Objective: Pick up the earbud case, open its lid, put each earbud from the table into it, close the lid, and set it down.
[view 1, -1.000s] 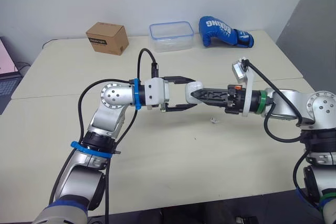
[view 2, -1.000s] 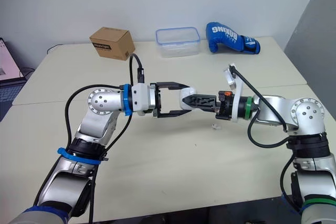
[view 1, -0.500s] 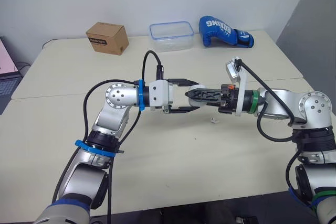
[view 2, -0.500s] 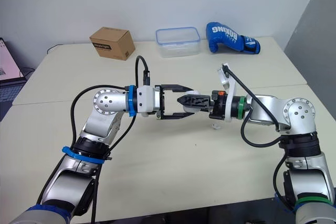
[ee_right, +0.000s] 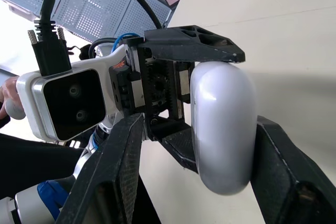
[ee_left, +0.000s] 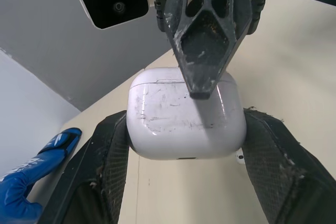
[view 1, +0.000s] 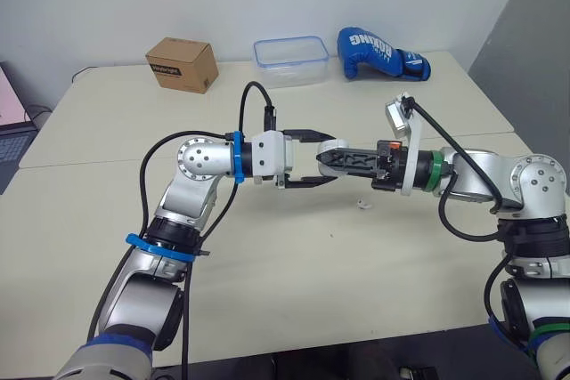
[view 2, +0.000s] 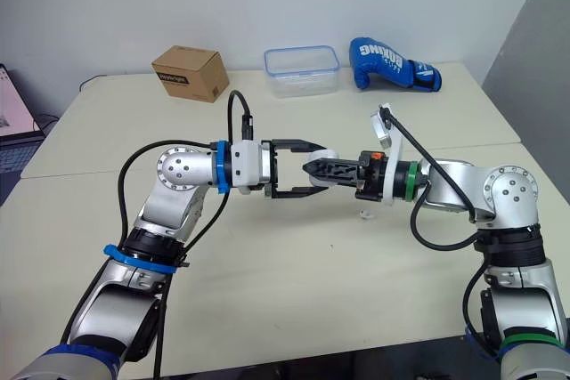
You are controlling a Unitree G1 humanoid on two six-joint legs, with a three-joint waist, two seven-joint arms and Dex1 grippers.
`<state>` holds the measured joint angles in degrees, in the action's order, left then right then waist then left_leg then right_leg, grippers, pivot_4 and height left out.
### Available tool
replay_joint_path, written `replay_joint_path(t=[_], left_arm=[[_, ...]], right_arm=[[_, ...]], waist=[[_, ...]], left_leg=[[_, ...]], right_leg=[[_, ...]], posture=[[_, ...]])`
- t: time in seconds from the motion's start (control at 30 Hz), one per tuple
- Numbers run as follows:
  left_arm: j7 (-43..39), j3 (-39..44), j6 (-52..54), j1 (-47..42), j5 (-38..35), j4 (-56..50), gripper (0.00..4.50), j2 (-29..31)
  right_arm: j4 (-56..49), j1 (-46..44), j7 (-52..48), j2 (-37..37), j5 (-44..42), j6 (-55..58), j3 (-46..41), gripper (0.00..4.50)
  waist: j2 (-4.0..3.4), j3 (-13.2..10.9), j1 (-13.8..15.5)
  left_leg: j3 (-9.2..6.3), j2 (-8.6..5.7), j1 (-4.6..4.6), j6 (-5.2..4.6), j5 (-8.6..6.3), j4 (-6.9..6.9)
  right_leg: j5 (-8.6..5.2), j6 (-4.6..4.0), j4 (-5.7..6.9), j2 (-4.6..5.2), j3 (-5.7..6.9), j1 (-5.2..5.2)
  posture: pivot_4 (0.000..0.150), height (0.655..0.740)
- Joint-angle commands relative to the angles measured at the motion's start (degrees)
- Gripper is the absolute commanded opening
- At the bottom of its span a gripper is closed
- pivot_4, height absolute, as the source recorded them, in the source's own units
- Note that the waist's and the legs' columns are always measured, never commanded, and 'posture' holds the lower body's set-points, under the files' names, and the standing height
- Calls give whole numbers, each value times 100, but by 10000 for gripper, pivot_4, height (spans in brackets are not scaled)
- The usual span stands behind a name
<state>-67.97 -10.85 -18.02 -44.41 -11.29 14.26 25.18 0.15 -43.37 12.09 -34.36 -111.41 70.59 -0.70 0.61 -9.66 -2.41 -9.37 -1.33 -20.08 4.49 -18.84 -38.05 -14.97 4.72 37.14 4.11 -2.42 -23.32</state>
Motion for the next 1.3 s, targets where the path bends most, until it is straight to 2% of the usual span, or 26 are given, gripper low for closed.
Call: replay_joint_path(t=[0.03,0.1,0.23,0.47,0.57,0.63,0.73,0.77,0.9,0.97,1.07,1.17,1.3], left_arm=[[99,144,-99,-151,-8,-42,27403,40],[117,148,-96,-168,-4,-30,27403,40],[158,146,-102,-201,7,-2,27403,25],[147,153,-96,-187,16,15,27403,48],[21,121,267,-199,-74,-27,27403,116],[-122,46,707,-212,-94,-137,34991,235],[-109,136,1139,-177,-320,-367,43897,221],[24,220,1248,-152,-369,-439,44736,199],[-281,367,3110,-145,-950,-1040,44736,877],[-544,305,4054,-250,-1214,-1260,44736,1272],[-623,223,4501,-412,-1189,-1327,44736,1520],[-840,187,5146,-817,-1362,-1220,44736,1591],[-1052,55,5435,-1149,-1386,-1113,44736,1467]], right_arm=[[-204,13,-32,-53,-159,-23,-166,26630],[-220,34,-55,-87,-159,4,-150,22209],[-246,64,-94,-132,-159,23,-110,8160],[-270,100,-122,-100,-159,5,-108,7947],[-290,110,-137,-75,-159,-9,-121,7947],[-324,115,-150,-67,-159,-18,-126,7947],[-332,93,-144,-75,-159,-29,-123,7947],[-332,88,-145,-92,-159,-31,-117,7947],[-260,-138,-226,-460,-159,84,23,7947],[-339,-393,-675,-714,452,345,117,7947],[-472,-709,-1402,-906,1324,535,265,7947],[-1189,-1149,-2790,-1342,3156,305,1020,7947],[-1770,-1490,-4308,-1715,4936,-298,2124,7947]], waist=[[0,0,0],[0,0,2],[0,0,-2],[0,0,-9],[0,0,-10],[0,0,-14],[-1,-1,-60],[-1,-1,-60],[-3,-2,-97],[-10,-6,-127],[-14,-7,-160],[-16,-9,-154],[-16,-9,-165]], left_leg=[[0,0,0,0,0,0],[-1,0,0,0,0,0],[0,0,-1,0,0,0],[-1,0,-1,-1,0,-1],[-1,0,-1,-1,0,0],[-1,0,-1,-1,0,-1],[-2,0,0,-2,1,0],[-3,0,0,-2,1,0],[-4,-1,-6,-2,1,-3],[-5,0,-17,-2,1,-2],[-6,0,-21,-5,1,1],[-10,-2,-31,-4,2,-3],[-13,-4,-47,-2,3,-5]], right_leg=[[0,0,0,0,0,0],[0,0,0,0,1,0],[0,0,-1,0,0,0],[0,0,1,0,0,0],[0,0,1,0,0,0],[0,0,1,0,0,0],[0,0,5,-1,0,0],[0,0,5,-1,1,-1],[0,1,5,-1,1,-5],[0,1,10,-2,1,-19],[-1,2,9,-5,1,-23],[-2,4,6,-5,5,-27],[-4,7,2,-5,9,-39]], posture=[[1500,7400],[1500,7400],[1500,7400],[1500,7400],[1500,7400],[1500,7400],[1500,7400],[1500,7400],[1500,7400],[1500,7400],[1500,7400],[1500,7400],[1500,7400]])
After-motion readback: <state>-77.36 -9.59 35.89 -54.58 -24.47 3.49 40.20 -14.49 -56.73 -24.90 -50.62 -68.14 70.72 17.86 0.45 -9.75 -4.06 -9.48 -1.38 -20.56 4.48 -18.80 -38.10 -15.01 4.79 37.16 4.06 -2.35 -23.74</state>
